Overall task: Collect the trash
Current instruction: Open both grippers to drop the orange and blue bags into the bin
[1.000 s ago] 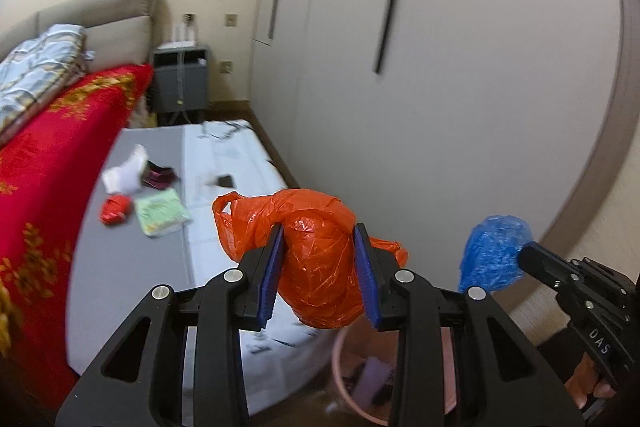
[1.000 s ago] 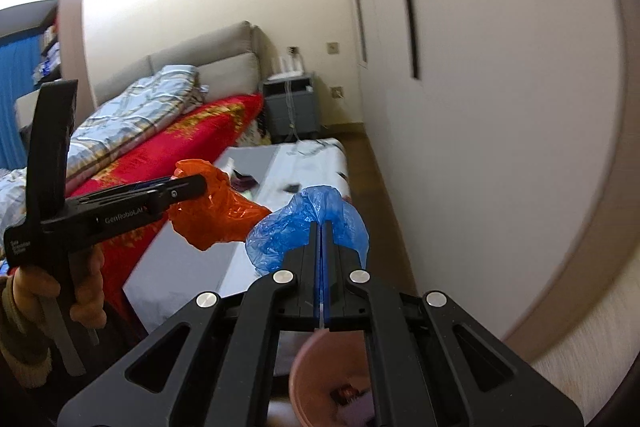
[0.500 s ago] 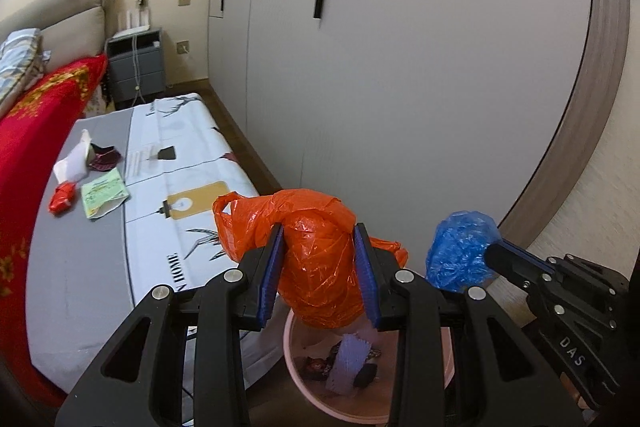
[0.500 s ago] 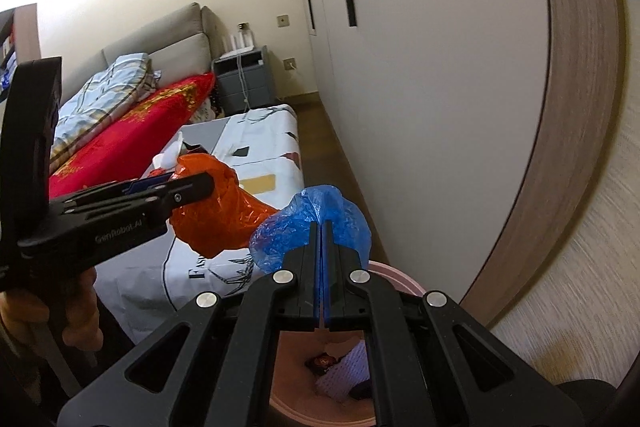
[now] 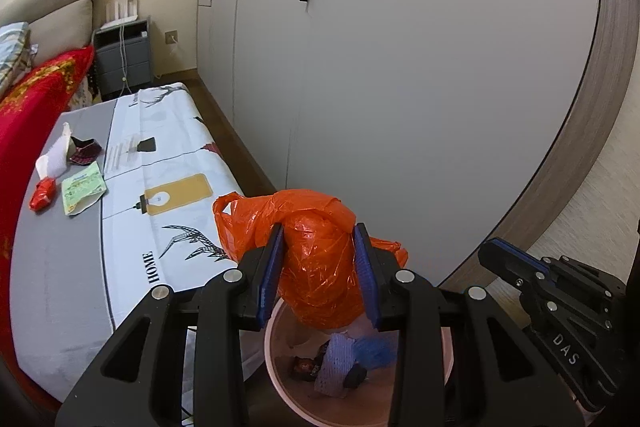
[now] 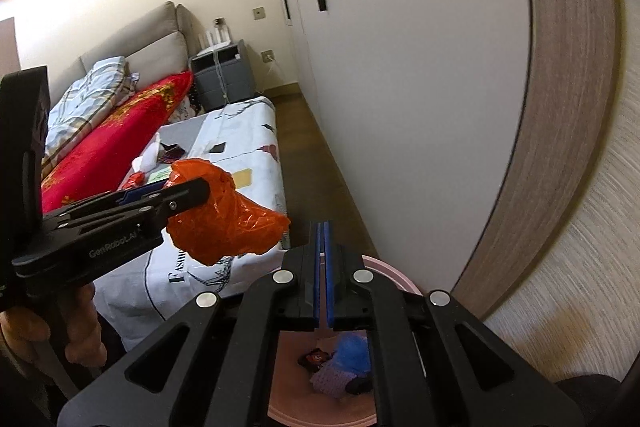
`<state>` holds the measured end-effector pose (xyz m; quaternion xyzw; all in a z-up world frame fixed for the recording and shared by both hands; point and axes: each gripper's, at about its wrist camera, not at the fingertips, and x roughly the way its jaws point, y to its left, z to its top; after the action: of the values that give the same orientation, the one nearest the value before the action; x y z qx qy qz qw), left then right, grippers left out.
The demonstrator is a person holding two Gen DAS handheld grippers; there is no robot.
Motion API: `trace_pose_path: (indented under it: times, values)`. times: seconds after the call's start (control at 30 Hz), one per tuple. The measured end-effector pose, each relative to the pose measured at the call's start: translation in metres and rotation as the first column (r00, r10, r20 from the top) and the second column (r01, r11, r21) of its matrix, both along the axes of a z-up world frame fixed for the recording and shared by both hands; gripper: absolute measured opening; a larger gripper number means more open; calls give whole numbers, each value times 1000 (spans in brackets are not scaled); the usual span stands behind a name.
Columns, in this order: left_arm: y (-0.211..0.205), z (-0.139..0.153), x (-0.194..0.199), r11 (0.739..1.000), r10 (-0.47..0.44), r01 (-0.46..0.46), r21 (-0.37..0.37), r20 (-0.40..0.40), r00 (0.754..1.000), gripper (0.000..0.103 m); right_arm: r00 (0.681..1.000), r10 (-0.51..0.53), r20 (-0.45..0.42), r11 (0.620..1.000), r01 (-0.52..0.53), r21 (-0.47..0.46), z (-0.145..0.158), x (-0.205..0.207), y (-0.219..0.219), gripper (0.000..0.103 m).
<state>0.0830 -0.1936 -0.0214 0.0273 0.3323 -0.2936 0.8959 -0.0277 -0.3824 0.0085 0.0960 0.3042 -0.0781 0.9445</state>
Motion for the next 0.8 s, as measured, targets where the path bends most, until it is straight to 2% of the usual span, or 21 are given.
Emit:
trace_pose_path:
  times: [0.03, 0.13, 0.17, 0.47, 0.53, 0.6, 0.63, 0.8]
  values:
    - [-1, 0, -1, 1000, -3, 3, 3, 0, 1000, 35, 1000, -14, -3, 1000, 14, -3, 0, 0, -1, 11]
    - [-5, -2, -1, 1000, -21, 21, -1, -10, 1000, 35, 998, -62, -5, 998, 62, -21, 1, 1, -2, 44]
    - [-6, -2, -1, 1000, -25, 25, 1, -6, 1000, 35, 997, -80, -4, 996, 80, -31, 1, 0, -4, 50]
    - [-17, -5, -6, 998, -51, 51, 21, 7, 999, 41, 990, -138, 9, 988, 138, -63, 7, -3, -9, 67]
    - [-18, -5, -7, 998, -55, 55, 19, 8, 998, 45, 989, -144, 16, 987, 145, -71, 8, -6, -11, 69]
    - [-21, -5, -8, 998, -58, 57, 20, 8, 998, 60, 988, -149, 27, 986, 151, -76, 11, -9, -11, 71]
    - [-22, -5, -9, 998, -55, 55, 19, 15, 998, 64, 988, -152, 33, 985, 155, -80, 12, -11, -10, 72]
    - [-27, -6, -12, 998, -50, 49, 37, 29, 998, 72, 986, -161, 33, 983, 163, -80, 12, -13, -13, 74]
